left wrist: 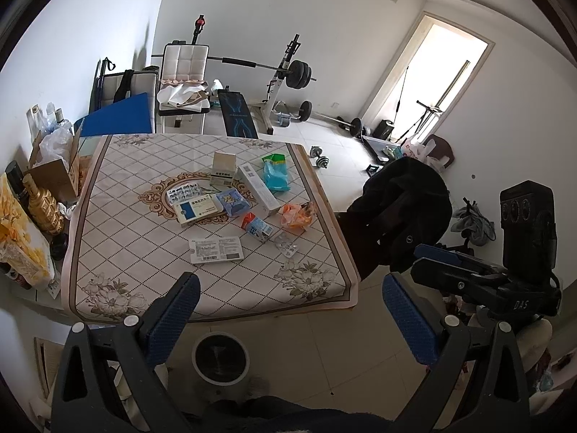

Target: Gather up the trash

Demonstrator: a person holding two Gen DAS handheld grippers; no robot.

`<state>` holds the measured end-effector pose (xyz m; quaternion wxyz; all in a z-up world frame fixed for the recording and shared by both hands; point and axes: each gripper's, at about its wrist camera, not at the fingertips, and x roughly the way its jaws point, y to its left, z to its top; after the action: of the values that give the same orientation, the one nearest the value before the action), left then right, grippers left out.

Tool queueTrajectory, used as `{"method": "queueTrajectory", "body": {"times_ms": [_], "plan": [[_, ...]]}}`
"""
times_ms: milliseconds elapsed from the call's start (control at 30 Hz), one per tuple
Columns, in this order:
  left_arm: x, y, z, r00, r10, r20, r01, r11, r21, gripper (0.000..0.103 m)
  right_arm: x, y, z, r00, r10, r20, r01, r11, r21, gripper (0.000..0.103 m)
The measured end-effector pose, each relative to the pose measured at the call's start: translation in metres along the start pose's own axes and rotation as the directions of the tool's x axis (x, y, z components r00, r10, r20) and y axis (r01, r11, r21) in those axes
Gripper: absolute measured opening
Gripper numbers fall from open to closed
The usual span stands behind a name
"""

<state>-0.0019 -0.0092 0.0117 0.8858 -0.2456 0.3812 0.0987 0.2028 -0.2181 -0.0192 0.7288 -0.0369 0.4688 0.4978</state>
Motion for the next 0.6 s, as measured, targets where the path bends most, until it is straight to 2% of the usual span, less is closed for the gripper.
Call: {"method": "queueTrajectory", "body": {"times_ms": [600], "plan": [[-0.0032, 0.0034, 0.0002, 1.000, 0.006, 0.005, -0.006, 1.000, 0.001, 0.103, 0.0040, 0.0017, -0.0056, 1.000, 0.006, -0.010, -0.006, 1.000, -0.011, 0.103]]}}
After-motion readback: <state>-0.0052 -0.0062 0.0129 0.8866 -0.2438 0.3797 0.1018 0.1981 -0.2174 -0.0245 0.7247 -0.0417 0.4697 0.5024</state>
